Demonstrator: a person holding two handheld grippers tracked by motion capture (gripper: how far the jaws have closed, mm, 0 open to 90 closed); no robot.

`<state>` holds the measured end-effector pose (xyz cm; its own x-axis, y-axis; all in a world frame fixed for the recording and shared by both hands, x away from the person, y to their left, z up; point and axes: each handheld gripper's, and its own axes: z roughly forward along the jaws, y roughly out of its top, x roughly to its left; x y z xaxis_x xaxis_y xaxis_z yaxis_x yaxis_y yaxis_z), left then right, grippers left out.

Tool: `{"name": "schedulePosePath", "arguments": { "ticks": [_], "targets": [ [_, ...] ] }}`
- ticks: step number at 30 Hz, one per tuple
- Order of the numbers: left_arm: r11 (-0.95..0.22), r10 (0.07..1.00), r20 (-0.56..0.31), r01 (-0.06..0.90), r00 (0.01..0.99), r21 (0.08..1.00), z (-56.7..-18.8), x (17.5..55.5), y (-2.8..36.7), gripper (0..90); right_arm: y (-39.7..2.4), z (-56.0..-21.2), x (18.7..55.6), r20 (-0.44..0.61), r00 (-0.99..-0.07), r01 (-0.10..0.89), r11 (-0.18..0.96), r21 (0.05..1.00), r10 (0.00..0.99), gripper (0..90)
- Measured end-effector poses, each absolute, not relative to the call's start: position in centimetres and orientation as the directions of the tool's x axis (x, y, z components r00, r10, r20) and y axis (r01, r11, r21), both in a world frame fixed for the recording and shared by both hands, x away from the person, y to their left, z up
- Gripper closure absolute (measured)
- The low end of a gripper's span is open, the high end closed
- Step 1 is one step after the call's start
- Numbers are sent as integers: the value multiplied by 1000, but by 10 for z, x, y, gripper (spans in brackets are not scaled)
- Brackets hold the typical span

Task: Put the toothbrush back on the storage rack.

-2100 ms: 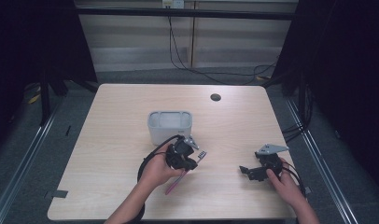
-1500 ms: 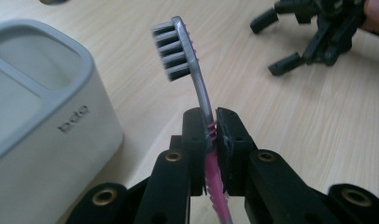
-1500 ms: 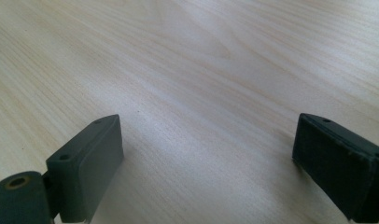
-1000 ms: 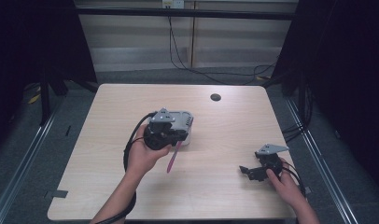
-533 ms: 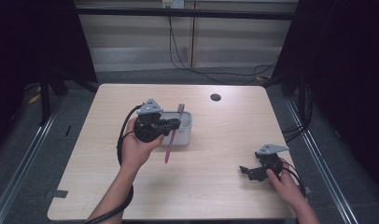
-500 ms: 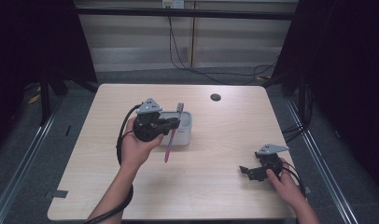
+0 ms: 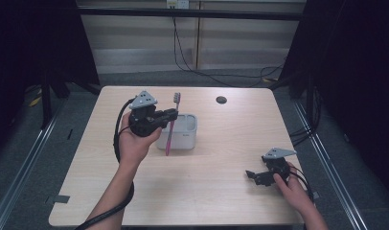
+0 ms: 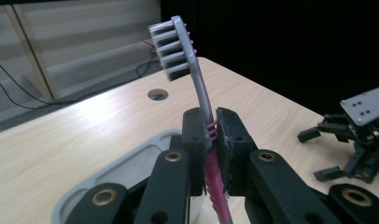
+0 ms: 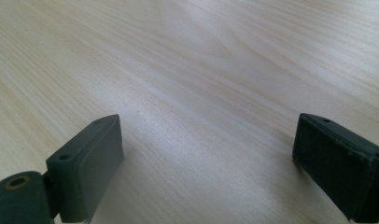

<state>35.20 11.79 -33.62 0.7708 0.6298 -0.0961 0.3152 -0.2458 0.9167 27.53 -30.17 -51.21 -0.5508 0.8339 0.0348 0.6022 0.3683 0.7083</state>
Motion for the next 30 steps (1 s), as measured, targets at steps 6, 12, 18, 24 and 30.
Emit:
{"name": "schedulePosePath", "arguments": {
  "ticks": [6,12,18,24,30],
  "targets": [
    [-214,649,-100,307,754,927,-330,357,124,824,-302,-512,275,35,-551,602,368,708,834,81],
    [-190,663,-105,302,741,934,-325,361,130,823,-302,-512,275,35,-551,602,368,708,834,81],
    [-168,680,-99,286,726,943,-321,364,134,823,-302,-512,275,35,-551,603,368,708,834,81],
    [-155,695,-91,273,713,950,-318,367,137,823,-302,-512,275,35,-551,602,368,708,834,81],
    [-128,708,-102,269,699,955,-315,371,140,823,-302,-512,275,35,-551,602,368,708,834,81]
  ]
}}
